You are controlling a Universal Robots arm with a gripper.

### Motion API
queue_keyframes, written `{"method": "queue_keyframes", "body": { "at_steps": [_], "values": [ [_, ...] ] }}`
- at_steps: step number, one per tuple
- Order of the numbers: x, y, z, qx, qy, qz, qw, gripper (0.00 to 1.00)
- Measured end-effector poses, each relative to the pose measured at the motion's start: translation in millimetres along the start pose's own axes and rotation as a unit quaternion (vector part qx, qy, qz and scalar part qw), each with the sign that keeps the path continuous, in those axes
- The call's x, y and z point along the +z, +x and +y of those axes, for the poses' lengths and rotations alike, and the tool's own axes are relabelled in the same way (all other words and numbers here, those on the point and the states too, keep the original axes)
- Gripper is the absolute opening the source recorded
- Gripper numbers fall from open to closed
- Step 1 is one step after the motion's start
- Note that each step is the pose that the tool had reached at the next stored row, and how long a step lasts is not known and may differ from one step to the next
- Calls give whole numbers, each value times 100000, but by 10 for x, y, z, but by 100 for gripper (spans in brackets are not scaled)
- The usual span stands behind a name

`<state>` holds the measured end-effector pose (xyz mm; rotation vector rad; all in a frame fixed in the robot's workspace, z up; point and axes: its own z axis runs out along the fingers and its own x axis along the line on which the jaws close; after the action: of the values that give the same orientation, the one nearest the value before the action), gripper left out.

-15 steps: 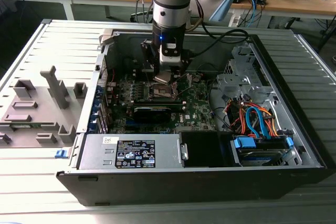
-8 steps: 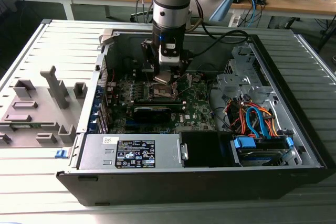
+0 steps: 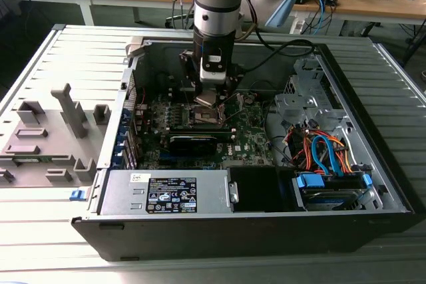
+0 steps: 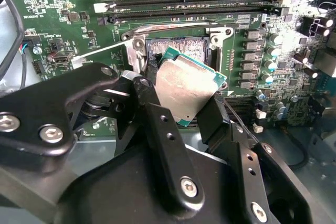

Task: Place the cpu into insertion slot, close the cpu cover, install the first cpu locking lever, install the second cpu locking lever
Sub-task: 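Place the cpu into insertion slot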

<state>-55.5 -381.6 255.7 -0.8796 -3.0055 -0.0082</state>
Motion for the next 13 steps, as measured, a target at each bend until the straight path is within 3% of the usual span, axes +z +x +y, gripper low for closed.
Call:
{"method": "queue_keyframes", "body": {
  "at_steps": [13],
  "values": [
    [7, 0, 0, 1665, -19, -4, 99986, 55]
  ]
}}
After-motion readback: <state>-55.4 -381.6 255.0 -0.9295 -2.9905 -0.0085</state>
